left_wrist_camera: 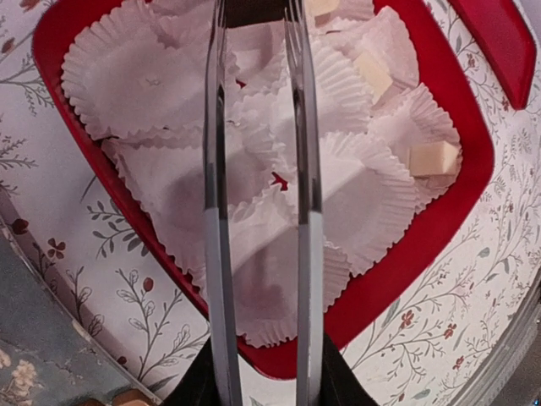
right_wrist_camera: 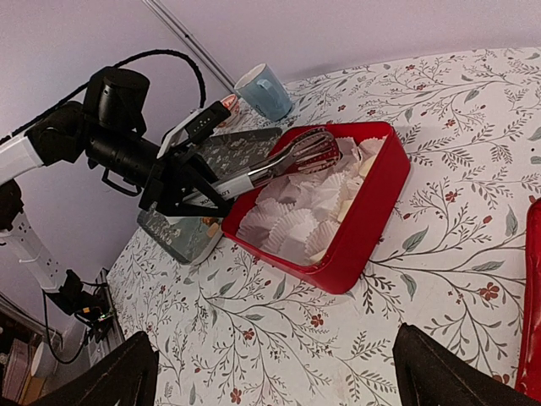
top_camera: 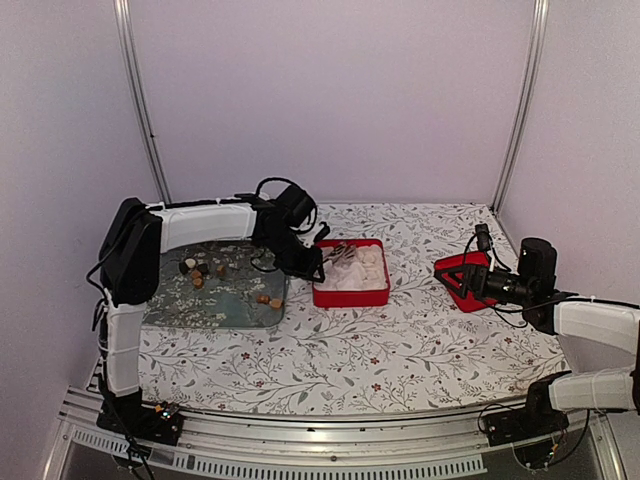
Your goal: Pack the chocolate
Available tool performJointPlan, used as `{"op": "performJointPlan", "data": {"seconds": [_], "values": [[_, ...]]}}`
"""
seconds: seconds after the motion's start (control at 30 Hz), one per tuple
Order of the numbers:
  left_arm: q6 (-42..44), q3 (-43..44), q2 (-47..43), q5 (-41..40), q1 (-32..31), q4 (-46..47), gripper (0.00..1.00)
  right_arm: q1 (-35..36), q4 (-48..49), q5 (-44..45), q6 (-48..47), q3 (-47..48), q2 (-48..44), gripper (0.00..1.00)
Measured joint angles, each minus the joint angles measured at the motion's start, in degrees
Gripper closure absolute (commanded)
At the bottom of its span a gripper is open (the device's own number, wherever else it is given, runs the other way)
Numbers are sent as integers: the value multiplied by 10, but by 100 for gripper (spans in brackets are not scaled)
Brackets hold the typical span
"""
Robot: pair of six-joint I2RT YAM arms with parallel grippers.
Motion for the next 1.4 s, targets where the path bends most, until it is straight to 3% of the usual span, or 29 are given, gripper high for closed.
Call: {"op": "performJointPlan", "data": {"seconds": [0.6, 0.9, 1.23, 1.4], "values": [[-1, 20, 9, -4, 0, -3, 62, 0, 0, 1, 0, 0, 0, 1], [-1, 17, 2, 2, 0, -3, 64, 0, 0, 2, 0, 0, 0, 1], [-1, -96, -176, -9, 15, -5, 64, 0, 0, 0, 0, 0, 0, 1], [-2, -183, -273, -20, 61, -3, 64, 0, 0, -1, 1, 0, 0, 1]]}}
